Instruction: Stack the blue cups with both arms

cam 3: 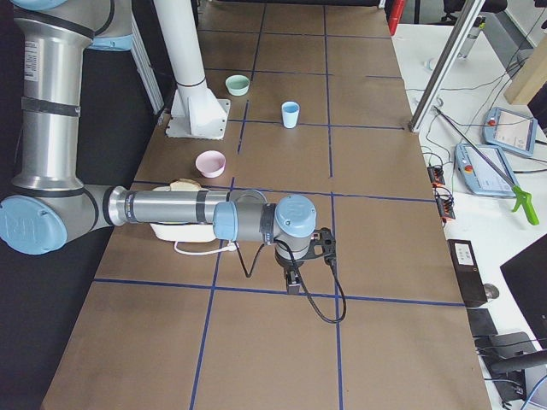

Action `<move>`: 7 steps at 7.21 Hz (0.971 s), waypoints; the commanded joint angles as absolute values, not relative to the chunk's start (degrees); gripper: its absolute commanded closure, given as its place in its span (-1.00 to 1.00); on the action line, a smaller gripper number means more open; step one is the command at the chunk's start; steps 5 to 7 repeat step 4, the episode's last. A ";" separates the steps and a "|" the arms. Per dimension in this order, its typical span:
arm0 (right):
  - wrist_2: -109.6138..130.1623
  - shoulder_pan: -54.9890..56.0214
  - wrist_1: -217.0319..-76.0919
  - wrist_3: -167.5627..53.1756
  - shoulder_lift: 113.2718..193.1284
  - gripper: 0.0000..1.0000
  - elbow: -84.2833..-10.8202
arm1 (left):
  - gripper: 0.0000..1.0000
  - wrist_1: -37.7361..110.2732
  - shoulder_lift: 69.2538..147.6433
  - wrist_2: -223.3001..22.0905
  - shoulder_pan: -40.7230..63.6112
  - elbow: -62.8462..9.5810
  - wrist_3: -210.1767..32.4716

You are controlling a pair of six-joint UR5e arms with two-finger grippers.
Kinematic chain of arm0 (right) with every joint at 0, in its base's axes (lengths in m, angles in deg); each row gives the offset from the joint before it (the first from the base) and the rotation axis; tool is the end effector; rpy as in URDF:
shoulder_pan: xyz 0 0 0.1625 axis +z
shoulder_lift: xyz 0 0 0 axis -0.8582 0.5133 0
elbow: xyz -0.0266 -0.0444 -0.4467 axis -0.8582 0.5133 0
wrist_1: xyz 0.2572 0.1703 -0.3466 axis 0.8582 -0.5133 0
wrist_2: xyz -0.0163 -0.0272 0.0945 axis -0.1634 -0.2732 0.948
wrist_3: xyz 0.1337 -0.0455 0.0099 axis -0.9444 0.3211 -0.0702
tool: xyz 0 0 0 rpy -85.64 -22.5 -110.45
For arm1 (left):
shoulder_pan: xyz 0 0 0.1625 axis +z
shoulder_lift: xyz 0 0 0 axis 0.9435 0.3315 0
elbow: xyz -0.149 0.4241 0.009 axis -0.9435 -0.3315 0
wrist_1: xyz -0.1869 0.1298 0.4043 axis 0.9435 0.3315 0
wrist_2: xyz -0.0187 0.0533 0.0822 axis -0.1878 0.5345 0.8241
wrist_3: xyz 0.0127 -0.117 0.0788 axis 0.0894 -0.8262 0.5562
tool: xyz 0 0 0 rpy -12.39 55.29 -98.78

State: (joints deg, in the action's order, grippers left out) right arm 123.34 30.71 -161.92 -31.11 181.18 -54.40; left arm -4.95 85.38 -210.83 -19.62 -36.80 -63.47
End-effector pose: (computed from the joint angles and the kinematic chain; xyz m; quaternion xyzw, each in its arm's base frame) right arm 0.0298 -0.4827 0.6913 0.0310 -0.3902 -0.0778 0.9169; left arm -0.0413 -0.4986 0.6695 -0.0253 0.3597 0.0620 0.9307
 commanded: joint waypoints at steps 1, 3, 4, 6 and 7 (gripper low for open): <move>123.39 30.71 -161.92 -31.11 181.30 -1.00 -54.40 | -1.00 -4.95 85.25 -210.82 -19.62 -36.74 -63.49; 123.40 30.71 -161.92 -31.29 181.65 -1.00 -54.58 | -1.00 -5.04 85.25 -210.82 -19.62 -36.39 -63.58; 123.39 30.71 -161.92 -31.29 181.65 -1.00 -54.49 | -1.00 -5.04 85.16 -210.73 -19.62 -36.39 -63.66; 123.39 30.71 -161.92 -31.29 181.65 -1.00 -54.49 | -1.00 -5.04 85.16 -210.73 -19.62 -36.39 -63.66; 123.39 30.71 -161.92 -31.29 181.65 -1.00 -54.49 | -1.00 -5.04 85.16 -210.73 -19.62 -36.39 -63.66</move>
